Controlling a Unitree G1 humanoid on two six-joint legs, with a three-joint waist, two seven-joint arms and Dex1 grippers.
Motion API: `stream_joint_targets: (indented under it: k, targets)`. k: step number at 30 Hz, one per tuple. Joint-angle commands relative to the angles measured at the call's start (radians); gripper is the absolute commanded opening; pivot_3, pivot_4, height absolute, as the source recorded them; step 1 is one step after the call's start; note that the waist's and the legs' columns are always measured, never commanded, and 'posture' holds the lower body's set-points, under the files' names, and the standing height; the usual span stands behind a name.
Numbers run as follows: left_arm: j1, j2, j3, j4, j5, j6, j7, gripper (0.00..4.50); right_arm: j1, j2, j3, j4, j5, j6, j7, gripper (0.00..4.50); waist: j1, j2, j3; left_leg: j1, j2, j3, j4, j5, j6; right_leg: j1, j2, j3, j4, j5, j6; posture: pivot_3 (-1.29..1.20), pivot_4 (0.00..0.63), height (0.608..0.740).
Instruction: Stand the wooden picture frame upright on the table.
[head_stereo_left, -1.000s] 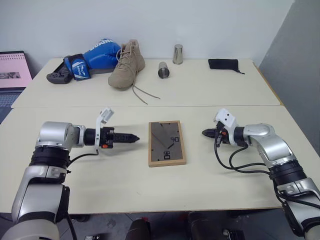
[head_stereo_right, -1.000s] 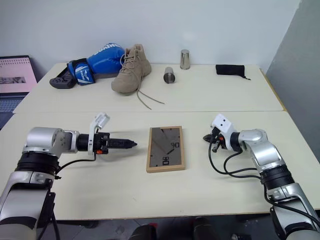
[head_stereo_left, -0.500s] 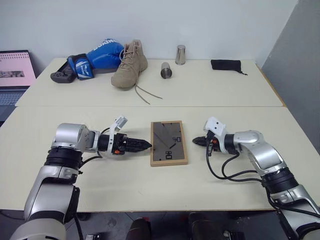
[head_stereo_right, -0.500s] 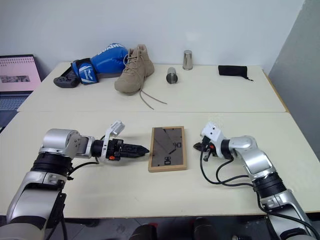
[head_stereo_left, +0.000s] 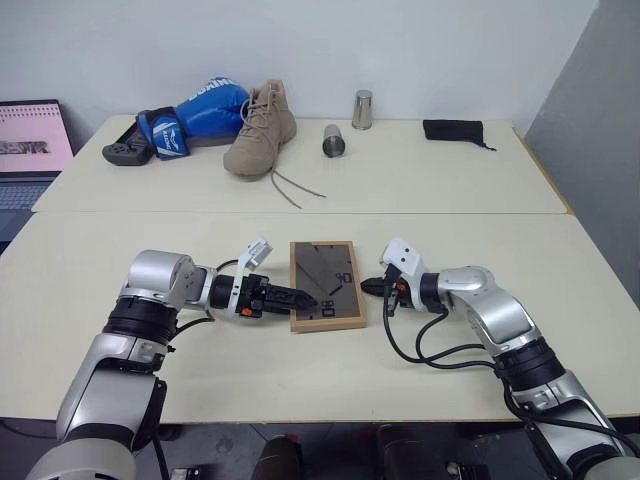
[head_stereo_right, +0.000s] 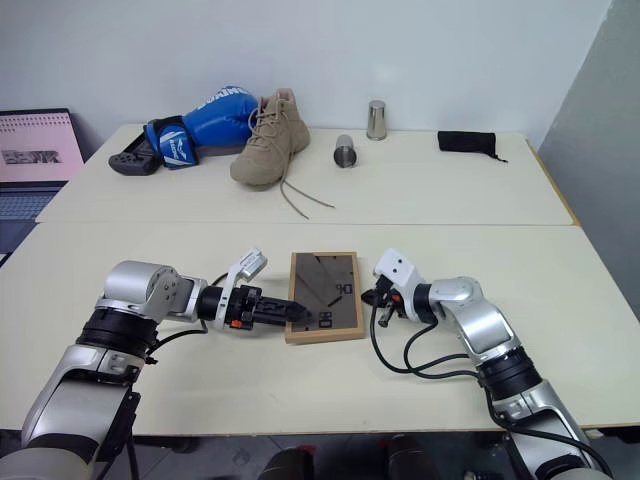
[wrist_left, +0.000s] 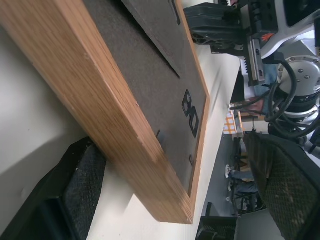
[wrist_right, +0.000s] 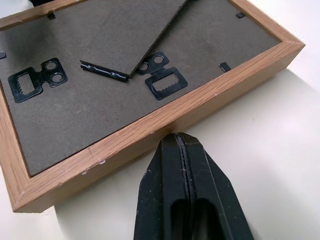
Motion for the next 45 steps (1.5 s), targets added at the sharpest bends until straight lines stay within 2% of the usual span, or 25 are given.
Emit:
stream_joint_targets:
  k: [1,15,16,17,29,32,37,41,44,45]
  targets:
    - [0.008,-0.016,-0.026,-0.003,-0.007,-0.009,0.005,4.49,-0.008,0.023,-0.010,-0.074,0.028,0.022,-0.006,0.00,0.000,0.000,0.000,0.000,0.000,0.000,0.000,0.000,0.000,0.000,0.000,0.000,0.000,0.000,0.000,0.00,0.150,0.740]
    - [0.020,-0.017,-0.012,0.001,-0.002,-0.069,0.016,4.49,0.024,0.035,-0.002,-0.108,0.026,0.054,-0.024,0.00,0.008,0.000,0.000,0.000,0.000,0.000,0.000,0.000,0.000,0.000,0.000,0.000,0.000,0.000,0.000,0.00,0.150,0.740]
    - [0.021,-0.016,-0.007,0.002,-0.001,-0.075,0.016,4.13,0.026,0.032,-0.002,-0.107,0.025,0.053,-0.024,0.00,0.010,0.000,0.000,0.000,0.000,0.000,0.000,0.000,0.000,0.000,0.000,0.000,0.000,0.000,0.000,0.00,0.150,0.740]
    - [0.022,-0.012,-0.004,0.002,-0.002,-0.081,0.013,4.10,0.029,0.028,-0.003,-0.108,0.025,0.054,-0.023,0.00,0.011,0.000,0.000,0.000,0.000,0.000,0.000,0.000,0.000,0.000,0.000,0.000,0.000,0.000,0.000,0.00,0.150,0.740]
    - [-0.006,0.009,0.063,-0.019,-0.038,-0.083,0.027,1.76,0.058,-0.026,-0.037,-0.097,0.030,0.038,-0.021,0.00,0.017,0.000,0.000,0.000,0.000,0.000,0.000,0.000,0.000,-0.001,0.000,0.000,0.000,0.000,0.000,0.00,0.150,0.740]
    - [-0.038,-0.002,0.130,-0.020,-0.065,-0.074,0.068,1.30,0.061,-0.075,-0.078,-0.104,0.047,0.042,-0.006,0.00,0.018,0.000,0.000,0.000,0.000,0.000,0.000,0.000,0.000,-0.001,0.000,0.000,0.000,0.000,0.000,0.00,0.150,0.740]
    - [-0.092,-0.045,0.238,-0.036,-0.093,-0.097,0.169,1.29,0.034,-0.117,-0.139,-0.113,0.080,0.050,0.011,0.00,0.020,0.000,0.000,-0.001,0.000,0.000,0.000,0.000,0.000,-0.001,0.000,0.000,-0.001,0.000,0.000,0.00,0.150,0.740]
    - [-0.097,-0.080,0.305,-0.174,-0.112,-0.159,0.240,1.29,-0.087,-0.111,-0.275,-0.191,0.302,0.215,0.083,0.00,0.016,0.001,0.001,-0.002,0.000,0.001,0.000,0.000,0.000,-0.002,0.000,0.001,-0.001,0.000,0.000,0.00,0.150,0.740]
    - [-0.057,-0.115,0.294,-0.231,-0.088,-0.212,0.297,1.29,-0.182,-0.079,-0.306,-0.181,0.399,0.305,0.087,0.42,0.016,0.001,0.001,-0.001,0.001,0.001,-0.001,0.000,0.000,-0.001,0.000,0.001,0.000,0.000,0.000,0.00,0.150,0.740]
    - [-0.044,-0.129,0.286,-0.248,-0.077,-0.236,0.318,1.29,-0.209,-0.070,-0.310,-0.172,0.418,0.315,0.090,0.71,0.016,0.001,0.001,0.000,0.001,0.000,-0.001,0.000,0.000,-0.001,0.000,0.000,0.000,0.000,0.000,0.00,0.150,0.740]
